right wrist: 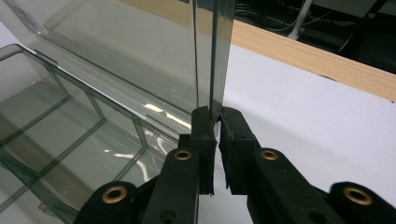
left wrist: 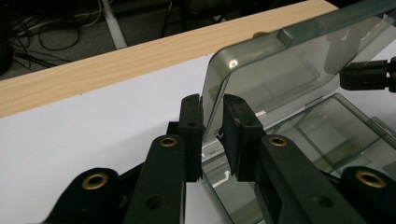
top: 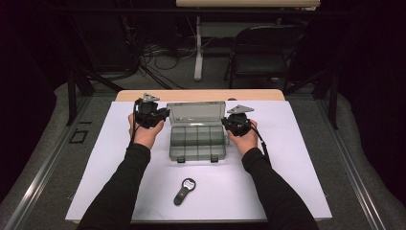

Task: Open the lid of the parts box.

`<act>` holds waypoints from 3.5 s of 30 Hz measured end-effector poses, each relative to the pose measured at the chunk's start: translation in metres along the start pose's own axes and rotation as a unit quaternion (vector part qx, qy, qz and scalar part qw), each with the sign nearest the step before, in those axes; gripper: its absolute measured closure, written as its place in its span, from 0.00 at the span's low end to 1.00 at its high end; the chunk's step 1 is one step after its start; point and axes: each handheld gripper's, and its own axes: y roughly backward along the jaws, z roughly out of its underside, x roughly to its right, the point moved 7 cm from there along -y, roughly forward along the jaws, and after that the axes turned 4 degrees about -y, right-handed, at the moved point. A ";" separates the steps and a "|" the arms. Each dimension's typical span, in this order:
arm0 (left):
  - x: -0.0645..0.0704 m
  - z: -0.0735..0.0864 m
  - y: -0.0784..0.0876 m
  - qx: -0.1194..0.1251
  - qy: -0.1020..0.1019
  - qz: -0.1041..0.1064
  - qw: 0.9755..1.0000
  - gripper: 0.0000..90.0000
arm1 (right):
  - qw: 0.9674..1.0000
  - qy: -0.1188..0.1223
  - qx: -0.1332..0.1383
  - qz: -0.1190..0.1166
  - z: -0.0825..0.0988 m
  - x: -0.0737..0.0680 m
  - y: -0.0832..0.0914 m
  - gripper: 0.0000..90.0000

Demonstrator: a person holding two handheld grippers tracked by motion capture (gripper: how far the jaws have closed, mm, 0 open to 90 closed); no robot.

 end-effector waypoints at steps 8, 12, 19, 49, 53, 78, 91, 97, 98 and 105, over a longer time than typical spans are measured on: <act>-0.002 0.013 -0.002 -0.010 0.010 0.008 1.000 0.84 | 1.000 0.005 -0.001 0.002 0.000 0.000 0.000 0.94; 0.000 0.019 -0.003 -0.013 0.012 0.022 1.000 0.80 | 1.000 0.010 -0.001 0.005 0.000 -0.001 0.000 0.94; 0.001 0.031 -0.005 -0.019 0.016 0.026 0.999 0.73 | 1.000 0.015 -0.001 0.008 0.000 -0.001 0.001 0.94; 0.007 0.058 -0.011 -0.069 0.057 0.047 0.995 0.72 | 1.000 0.022 0.000 0.013 0.001 -0.002 0.002 0.94; 0.008 0.060 -0.013 -0.076 0.063 0.049 0.994 0.76 | 1.000 0.023 -0.001 0.014 0.001 -0.002 0.002 0.94; 0.015 0.071 -0.036 -0.116 0.082 0.044 0.989 0.91 | 1.000 0.023 0.000 0.014 0.001 -0.002 0.001 0.94; 0.017 0.070 -0.035 -0.114 0.079 0.034 0.990 0.94 | 1.000 0.017 0.002 0.015 0.001 -0.002 0.001 0.94; 0.017 0.071 -0.035 -0.113 0.081 0.035 0.990 0.95 | 1.000 0.015 0.004 0.016 0.002 -0.002 0.001 0.94; 0.017 0.071 -0.035 -0.113 0.081 0.035 0.990 0.95 | 1.000 0.015 0.004 0.016 0.002 -0.002 0.001 0.94; 0.017 0.070 -0.035 -0.112 0.080 0.033 0.990 0.95 | 1.000 0.012 0.004 0.016 0.002 -0.003 0.001 0.94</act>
